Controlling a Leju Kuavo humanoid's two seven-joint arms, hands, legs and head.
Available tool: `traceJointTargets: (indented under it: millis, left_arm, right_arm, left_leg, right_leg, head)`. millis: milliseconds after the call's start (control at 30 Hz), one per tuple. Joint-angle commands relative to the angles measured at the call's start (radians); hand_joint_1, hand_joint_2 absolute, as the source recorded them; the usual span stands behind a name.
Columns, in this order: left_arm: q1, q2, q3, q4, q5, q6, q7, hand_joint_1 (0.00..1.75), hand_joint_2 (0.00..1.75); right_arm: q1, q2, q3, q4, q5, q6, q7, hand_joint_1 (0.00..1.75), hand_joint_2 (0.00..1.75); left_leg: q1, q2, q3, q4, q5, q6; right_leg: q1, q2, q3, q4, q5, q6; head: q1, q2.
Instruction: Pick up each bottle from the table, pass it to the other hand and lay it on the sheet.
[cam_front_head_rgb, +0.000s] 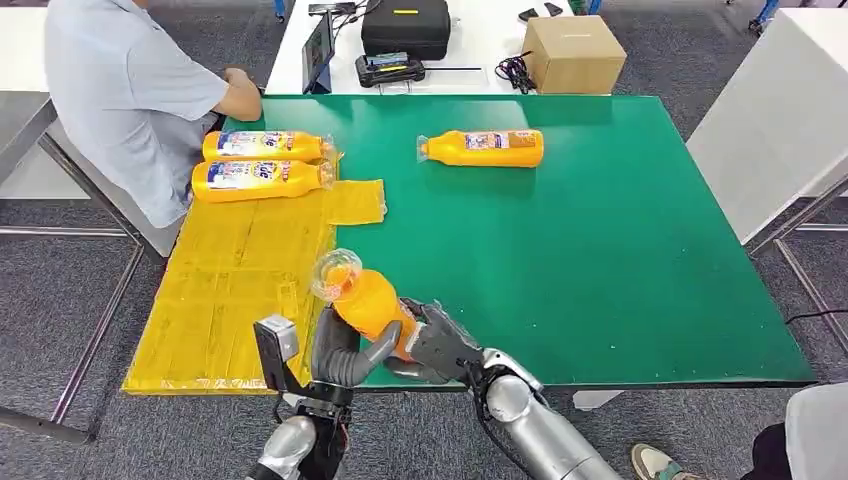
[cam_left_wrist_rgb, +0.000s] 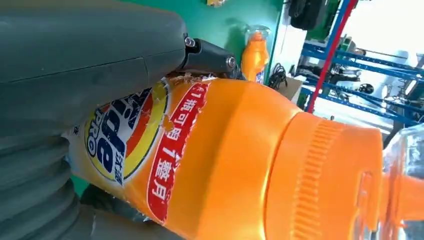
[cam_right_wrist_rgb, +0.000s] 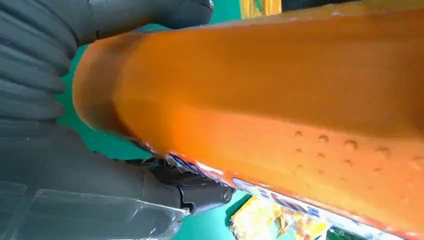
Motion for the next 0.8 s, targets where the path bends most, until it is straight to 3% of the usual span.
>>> traceJointTargets:
  millis: [33,67,267,567,600,700,800]
  left_arm:
    - [-0.033,0.026,-0.056,0.018,-0.038,0.037,-0.025,1.75,1.75]
    - [-0.032,0.027,-0.054,0.011,-0.044,0.044,-0.028,1.75,1.75]
    - [-0.029,0.034,-0.044,-0.002,-0.069,0.078,-0.027,1.75,1.75]
    - [0.026,0.03,0.068,-0.125,-0.16,0.169,0.006,1.75,1.75]
    - [0.023,0.03,0.088,-0.121,-0.194,0.209,0.005,1.75,1.75]
    - [0.031,0.027,0.122,-0.13,-0.181,0.205,0.019,1.75,1.75]
    - [0.053,0.035,0.128,-0.161,-0.176,0.196,0.019,1.75,1.75]
  right_arm:
    - [-0.075,0.022,0.07,0.056,-0.008,0.004,0.025,0.0,1.75]
    - [-0.074,0.022,0.067,0.059,-0.011,0.002,0.028,0.0,0.0]
    - [-0.064,0.019,0.053,0.066,-0.021,-0.007,0.033,0.0,0.0]
    - [-0.01,0.042,-0.034,0.059,0.04,-0.152,0.095,0.0,0.0]
    - [0.003,0.042,-0.049,0.04,0.079,-0.208,0.085,0.0,1.75]
    - [0.046,0.053,-0.092,-0.008,0.142,-0.314,0.082,0.0,1.75]
    - [0.08,0.06,-0.131,-0.056,0.154,-0.344,0.085,0.0,1.75]
  left_leg:
    - [0.001,0.003,0.002,0.0,-0.001,-0.002]
    - [0.001,0.002,0.003,0.0,-0.001,-0.002]
    - [0.001,0.002,0.004,0.0,-0.002,-0.002]
    - [0.001,0.001,0.003,-0.001,-0.001,-0.002]
    - [0.001,0.002,0.004,0.0,-0.002,-0.002]
    - [0.002,0.001,0.003,-0.001,-0.001,-0.002]
    - [0.002,0.001,0.004,0.0,-0.002,-0.003]
  right_leg:
    - [0.001,0.002,0.002,0.0,-0.001,-0.002]
    - [0.001,0.002,0.002,0.0,-0.001,-0.002]
    - [0.001,0.002,0.003,0.0,-0.001,-0.003]
    - [0.001,0.001,0.002,-0.001,-0.001,-0.002]
    - [0.002,0.001,0.004,-0.001,-0.001,-0.003]
    - [0.002,0.0,0.003,-0.001,-0.001,-0.002]
    - [0.002,0.0,0.004,0.0,-0.002,-0.003]
  head:
    - [0.0,0.0]
    - [0.0,0.0]
    - [0.0,0.0]
    - [0.0,0.0]
    - [0.0,0.0]
    - [0.0,0.0]
    - [0.0,0.0]
